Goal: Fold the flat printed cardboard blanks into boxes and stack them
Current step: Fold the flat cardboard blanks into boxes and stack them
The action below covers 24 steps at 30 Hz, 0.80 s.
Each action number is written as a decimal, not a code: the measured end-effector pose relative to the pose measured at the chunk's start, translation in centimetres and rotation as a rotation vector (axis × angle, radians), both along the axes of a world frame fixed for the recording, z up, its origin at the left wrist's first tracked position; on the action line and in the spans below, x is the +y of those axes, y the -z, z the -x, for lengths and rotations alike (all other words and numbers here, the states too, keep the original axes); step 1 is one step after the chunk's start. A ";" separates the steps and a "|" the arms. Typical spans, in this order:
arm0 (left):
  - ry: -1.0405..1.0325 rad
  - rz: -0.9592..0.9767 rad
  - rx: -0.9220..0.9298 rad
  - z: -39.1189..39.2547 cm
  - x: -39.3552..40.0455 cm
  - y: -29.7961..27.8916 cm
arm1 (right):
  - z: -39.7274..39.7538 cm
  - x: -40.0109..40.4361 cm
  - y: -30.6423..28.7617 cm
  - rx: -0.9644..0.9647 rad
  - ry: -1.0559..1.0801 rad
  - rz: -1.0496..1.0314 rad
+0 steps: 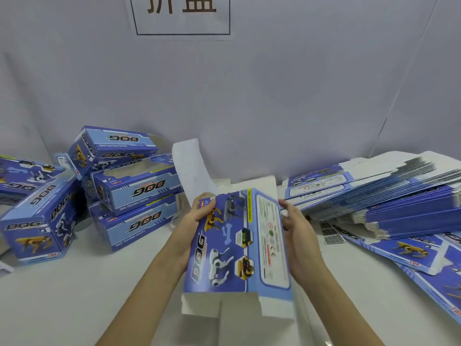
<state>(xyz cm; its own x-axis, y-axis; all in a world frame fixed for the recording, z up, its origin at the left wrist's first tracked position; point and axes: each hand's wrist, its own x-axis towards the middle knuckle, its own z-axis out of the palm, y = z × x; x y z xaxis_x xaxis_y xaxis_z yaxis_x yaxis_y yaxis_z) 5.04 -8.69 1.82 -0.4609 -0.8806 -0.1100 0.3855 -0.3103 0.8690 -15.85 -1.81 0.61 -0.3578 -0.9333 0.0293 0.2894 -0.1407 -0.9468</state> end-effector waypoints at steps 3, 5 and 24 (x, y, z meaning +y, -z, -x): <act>-0.030 0.003 -0.106 -0.3 -0.1 -0.1 | -0.1 0.7 -0.1 0.095 -0.084 0.109; -0.023 -0.007 -0.128 -0.3 -0.2 0.0 | -1.0 1.0 0.0 0.301 -0.106 0.147; -0.023 0.476 -0.414 1.8 2.2 -3.1 | -1.6 0.3 0.4 0.052 -0.055 0.083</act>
<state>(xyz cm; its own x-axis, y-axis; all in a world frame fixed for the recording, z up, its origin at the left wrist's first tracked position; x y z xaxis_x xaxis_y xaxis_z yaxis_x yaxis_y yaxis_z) 3.20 -6.47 4.96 -0.4447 -0.8860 0.1312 -0.0103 0.1515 0.9884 -14.24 -1.52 0.16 -0.3021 -0.9451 0.1245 0.2492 -0.2044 -0.9466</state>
